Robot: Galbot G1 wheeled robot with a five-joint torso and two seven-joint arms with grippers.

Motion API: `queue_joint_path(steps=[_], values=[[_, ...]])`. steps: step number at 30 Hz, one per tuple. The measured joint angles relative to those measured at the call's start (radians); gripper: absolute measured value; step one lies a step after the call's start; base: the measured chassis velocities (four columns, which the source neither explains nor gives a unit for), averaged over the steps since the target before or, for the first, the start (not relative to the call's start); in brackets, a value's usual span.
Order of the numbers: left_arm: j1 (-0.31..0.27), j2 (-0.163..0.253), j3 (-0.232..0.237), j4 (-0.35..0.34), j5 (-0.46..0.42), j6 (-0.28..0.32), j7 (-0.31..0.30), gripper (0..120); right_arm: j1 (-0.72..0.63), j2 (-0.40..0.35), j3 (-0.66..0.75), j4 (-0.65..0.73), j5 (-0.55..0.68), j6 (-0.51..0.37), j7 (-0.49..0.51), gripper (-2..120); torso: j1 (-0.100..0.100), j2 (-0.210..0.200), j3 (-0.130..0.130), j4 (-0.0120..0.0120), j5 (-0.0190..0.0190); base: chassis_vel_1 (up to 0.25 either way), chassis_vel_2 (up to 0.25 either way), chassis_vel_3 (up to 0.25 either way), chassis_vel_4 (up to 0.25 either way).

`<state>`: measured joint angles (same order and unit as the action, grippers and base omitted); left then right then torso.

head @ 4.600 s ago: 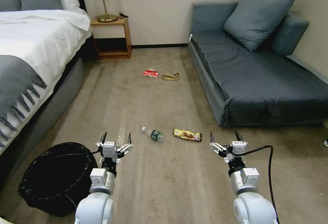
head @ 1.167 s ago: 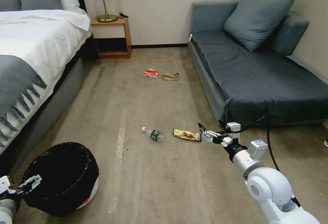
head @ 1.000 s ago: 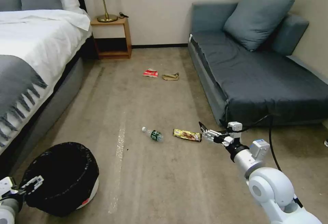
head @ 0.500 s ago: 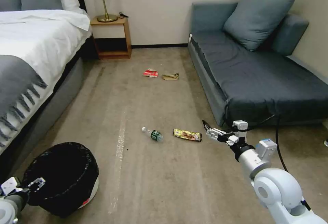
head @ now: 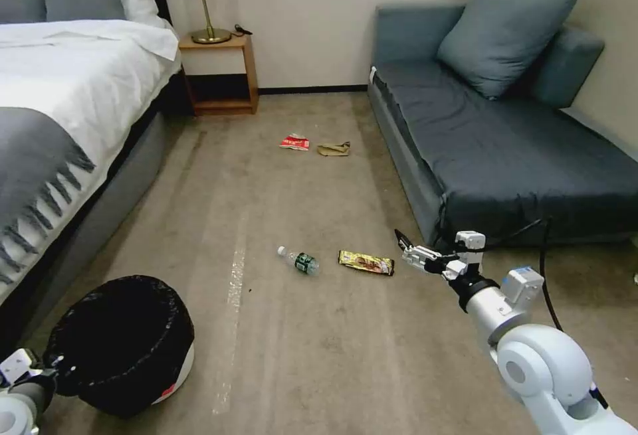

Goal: Pick up the trash bin, then pick up the garbage on the floor and place it into the trash bin.

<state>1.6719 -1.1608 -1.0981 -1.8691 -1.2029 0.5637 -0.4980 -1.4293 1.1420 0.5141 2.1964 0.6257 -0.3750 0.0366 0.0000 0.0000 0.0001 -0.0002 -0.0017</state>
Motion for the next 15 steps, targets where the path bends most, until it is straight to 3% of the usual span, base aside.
queue_joint_path(steps=[3,5,7,11,12,15], values=[[0.013,-0.010,-0.007,-0.034,0.043,-0.022,0.016,4,-0.001,0.000,-0.002,0.003,0.003,-0.001,0.000,100,0.000,0.000,0.000,-0.0004,-0.0009,0.000,0.000,0.000,0.000],[0.030,-0.024,-0.018,-0.082,0.110,-0.053,0.028,4,-0.001,-0.001,-0.003,0.004,0.008,-0.001,0.000,100,0.000,0.000,0.000,-0.0003,0.0013,0.000,0.000,0.000,0.000],[0.040,-0.031,-0.021,-0.109,0.140,-0.063,0.031,4,-0.001,-0.002,-0.003,0.005,0.012,-0.001,0.001,100,0.000,0.000,0.000,0.0002,0.0008,0.000,0.000,0.000,0.000],[0.069,-0.060,-0.025,-0.204,0.304,-0.114,0.042,4,0.005,-0.006,-0.007,0.007,0.015,-0.001,0.038,100,0.000,0.000,0.000,0.0001,0.0018,0.000,0.000,0.000,0.000],[0.069,-0.060,-0.025,-0.204,0.304,-0.114,0.042,4,0.005,-0.006,-0.007,0.007,0.015,-0.001,0.038,100,0.000,0.000,0.000,0.0001,0.0018,0.000,0.000,0.000,0.000],[0.083,-0.079,-0.025,-0.249,0.414,-0.149,0.045,4,0.007,-0.006,-0.009,0.002,0.011,0.004,0.060,100,0.000,0.000,0.000,0.0001,0.0017,0.000,0.000,0.000,0.000]])
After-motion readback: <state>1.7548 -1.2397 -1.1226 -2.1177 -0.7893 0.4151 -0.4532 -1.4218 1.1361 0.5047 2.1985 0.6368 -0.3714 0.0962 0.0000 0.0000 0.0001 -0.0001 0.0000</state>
